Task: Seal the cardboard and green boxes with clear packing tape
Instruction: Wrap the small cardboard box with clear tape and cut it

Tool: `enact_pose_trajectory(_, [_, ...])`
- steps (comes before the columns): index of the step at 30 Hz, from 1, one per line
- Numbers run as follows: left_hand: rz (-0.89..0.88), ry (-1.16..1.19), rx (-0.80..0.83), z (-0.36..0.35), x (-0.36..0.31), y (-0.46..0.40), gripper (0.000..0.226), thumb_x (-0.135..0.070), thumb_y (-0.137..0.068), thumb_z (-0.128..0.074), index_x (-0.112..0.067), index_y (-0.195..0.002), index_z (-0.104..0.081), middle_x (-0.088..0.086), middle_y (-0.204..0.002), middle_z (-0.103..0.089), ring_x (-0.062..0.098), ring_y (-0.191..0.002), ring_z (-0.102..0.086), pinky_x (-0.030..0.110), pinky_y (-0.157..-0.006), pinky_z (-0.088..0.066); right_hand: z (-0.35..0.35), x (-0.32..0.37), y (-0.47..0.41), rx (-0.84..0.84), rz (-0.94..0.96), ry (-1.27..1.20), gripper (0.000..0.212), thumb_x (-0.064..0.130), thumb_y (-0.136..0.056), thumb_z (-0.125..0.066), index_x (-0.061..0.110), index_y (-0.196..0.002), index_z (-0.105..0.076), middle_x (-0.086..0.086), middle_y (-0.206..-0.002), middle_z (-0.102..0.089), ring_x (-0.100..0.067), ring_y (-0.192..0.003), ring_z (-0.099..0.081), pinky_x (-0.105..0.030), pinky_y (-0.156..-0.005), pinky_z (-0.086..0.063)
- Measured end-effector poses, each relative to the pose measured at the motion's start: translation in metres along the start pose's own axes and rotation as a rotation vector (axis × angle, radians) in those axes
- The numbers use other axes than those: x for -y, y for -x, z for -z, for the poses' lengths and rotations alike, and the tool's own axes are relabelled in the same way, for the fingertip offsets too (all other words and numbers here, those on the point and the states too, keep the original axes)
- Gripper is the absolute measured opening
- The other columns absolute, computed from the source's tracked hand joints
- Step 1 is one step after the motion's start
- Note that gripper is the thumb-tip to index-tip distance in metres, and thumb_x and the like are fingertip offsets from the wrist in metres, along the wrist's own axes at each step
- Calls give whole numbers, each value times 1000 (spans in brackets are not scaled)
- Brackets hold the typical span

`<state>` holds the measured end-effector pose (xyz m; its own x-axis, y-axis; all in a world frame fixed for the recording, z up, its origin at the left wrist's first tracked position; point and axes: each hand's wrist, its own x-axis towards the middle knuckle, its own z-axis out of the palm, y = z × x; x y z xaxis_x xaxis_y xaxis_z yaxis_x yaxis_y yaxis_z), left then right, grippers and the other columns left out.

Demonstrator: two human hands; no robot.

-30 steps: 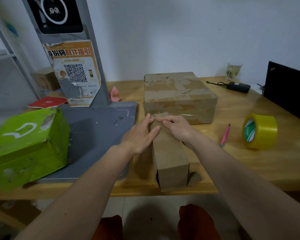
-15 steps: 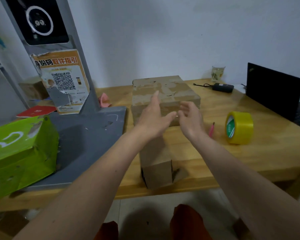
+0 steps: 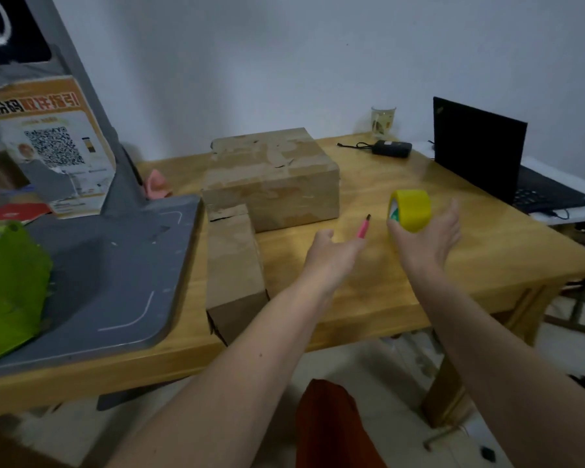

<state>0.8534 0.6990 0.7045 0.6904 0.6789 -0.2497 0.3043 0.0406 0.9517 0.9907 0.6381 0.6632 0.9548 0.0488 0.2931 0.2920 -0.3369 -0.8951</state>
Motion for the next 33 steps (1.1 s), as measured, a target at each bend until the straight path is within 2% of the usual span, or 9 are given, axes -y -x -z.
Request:
enact_pose_trajectory(4, [11,-93,64,-8,10,0,73,-35,-92,-63,-17,-152,-26,5,-135,-49,23,-117,-53,39,-105,-44,5,-17,-6,219,-162,-30,49,15,-80,-76,-1,-118,-50,-11,-99,-51,-31,-103,-58,-35,-76,-41])
enact_pose_trajectory(12, [31,-137,84,-6,19,-4,72,-35,-91,-64,-17,-152,-28,4,-140,-45,22,-123,-47,33,-101,-41,7,-36,-6,200,-183,-176,42,13,-78,-75,3,-110,-49,-21,-108,-59,-30,-94,-59,-42,-77,-49])
enact_pose_trajectory(18, [-18,-198,103,-13,11,-16,66,-29,-93,-61,-16,-149,-30,0,-129,-49,12,-95,-49,23,-68,-41,14,-17,-11,160,-96,-346,39,9,-77,-75,7,-106,-49,-8,-91,-58,-21,-82,-57,-27,-64,-46])
enact_pose_trajectory(20, [-47,-202,110,-24,6,-23,62,-25,-95,-60,-17,-149,-30,-2,-123,-48,12,-93,-47,20,-63,-38,21,4,-22,188,-12,-433,48,15,-72,-78,3,-111,-53,-11,-97,-64,-22,-84,-63,-25,-68,-51])
enact_pose_trajectory(22, [-71,-142,89,-35,1,-30,65,-20,-96,-58,-16,-152,-25,1,-138,-45,11,-104,-43,22,-77,-38,30,26,-31,248,13,-513,57,21,-64,-78,3,-114,-57,-14,-104,-68,-22,-93,-68,-32,-78,-55])
enact_pose_trajectory(26, [-131,87,-33,-36,-10,-42,67,-5,-97,-50,-16,-155,-19,1,-159,-25,15,-139,-33,25,-103,-34,40,43,-30,463,-89,-825,22,-4,-81,-65,6,-101,-64,-7,-93,-71,-20,-93,-68,-39,-82,-56])
enact_pose_trajectory(28, [-144,206,-75,-29,-14,-43,71,7,-95,-43,-16,-156,-16,1,-162,-21,17,-147,-23,8,-91,-36,41,44,-21,545,-162,-938,18,-9,-87,-57,7,-93,-63,-4,-83,-70,-18,-86,-68,-38,-76,-55])
enact_pose_trajectory(30, [-149,293,-100,-23,-15,-41,76,17,-91,-35,-16,-156,-17,0,-162,-21,17,-147,-23,-2,-58,-39,39,43,-13,606,-243,-1034,17,-7,-88,-54,6,-95,-62,-5,-85,-70,-20,-88,-68,-41,-78,-55])
enact_pose_trajectory(33, [-200,433,-75,-19,-12,-36,74,23,-86,-31,-13,-151,-33,2,-154,-38,15,-141,-36,8,-80,-46,32,47,0,672,-319,-1127,20,-6,-88,-54,4,-104,-61,-13,-100,-68,-28,-102,-66,-49,-92,-53])
